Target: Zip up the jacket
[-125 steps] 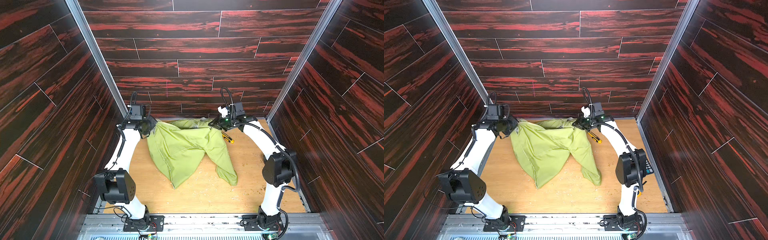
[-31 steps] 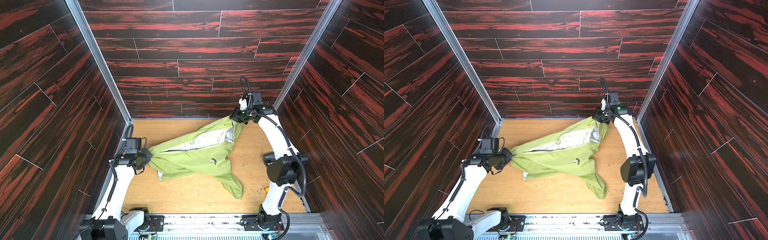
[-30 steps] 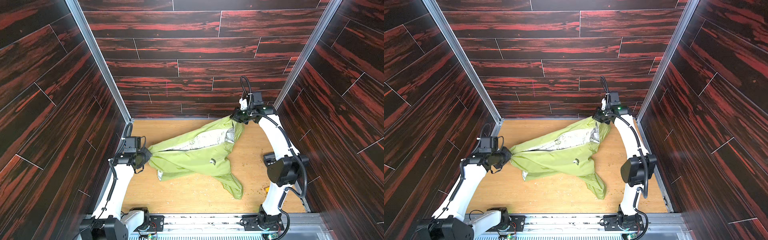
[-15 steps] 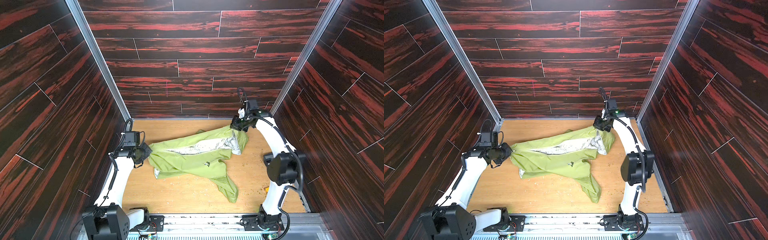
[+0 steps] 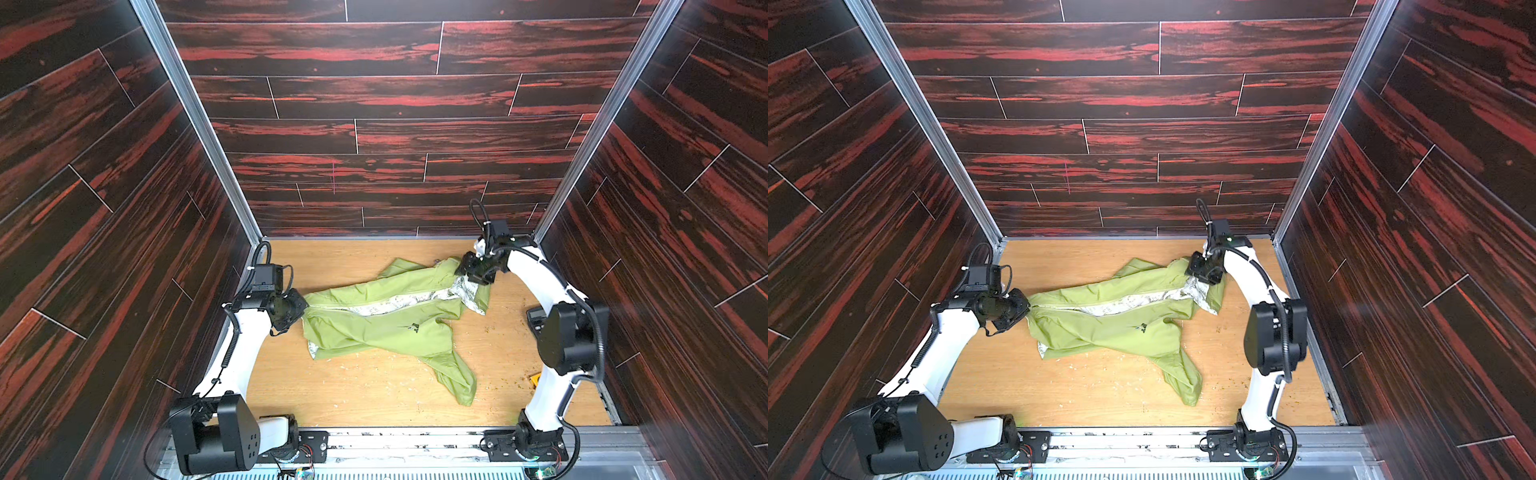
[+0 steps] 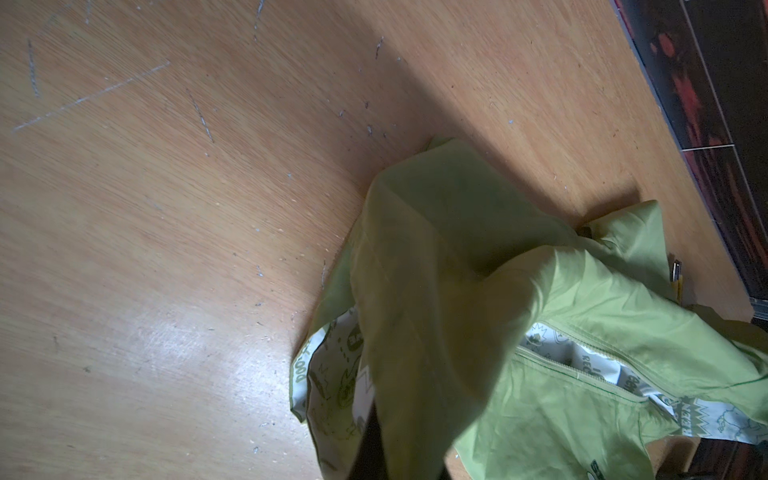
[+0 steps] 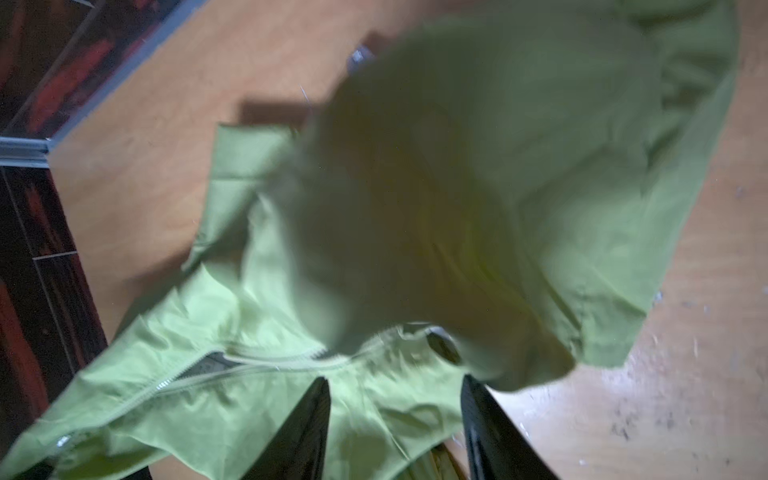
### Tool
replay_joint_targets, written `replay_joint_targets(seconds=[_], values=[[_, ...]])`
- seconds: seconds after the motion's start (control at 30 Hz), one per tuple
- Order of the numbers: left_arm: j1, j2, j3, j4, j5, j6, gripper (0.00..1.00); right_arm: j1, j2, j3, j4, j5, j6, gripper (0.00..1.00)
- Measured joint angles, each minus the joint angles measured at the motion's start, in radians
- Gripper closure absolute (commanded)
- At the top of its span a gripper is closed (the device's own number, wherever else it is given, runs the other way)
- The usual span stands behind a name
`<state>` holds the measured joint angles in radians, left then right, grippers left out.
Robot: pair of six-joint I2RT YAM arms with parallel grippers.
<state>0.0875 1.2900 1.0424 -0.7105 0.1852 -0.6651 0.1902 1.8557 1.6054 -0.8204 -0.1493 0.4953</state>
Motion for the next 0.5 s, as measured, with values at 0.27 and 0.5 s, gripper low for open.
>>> replay_joint_targets(seconds=[0.27,0.5], values=[[0.0,0.0,-0.013,0.0,0.036,-0.002,1.0,0.0,-0.041,-0.195,0.071,-0.013,0.011,0.47],[0.002,-0.005,-0.026,0.001,0.058,-0.005,1.0,0.0,0.024,-0.194,0.154,-0.041,0.031,0.5]])
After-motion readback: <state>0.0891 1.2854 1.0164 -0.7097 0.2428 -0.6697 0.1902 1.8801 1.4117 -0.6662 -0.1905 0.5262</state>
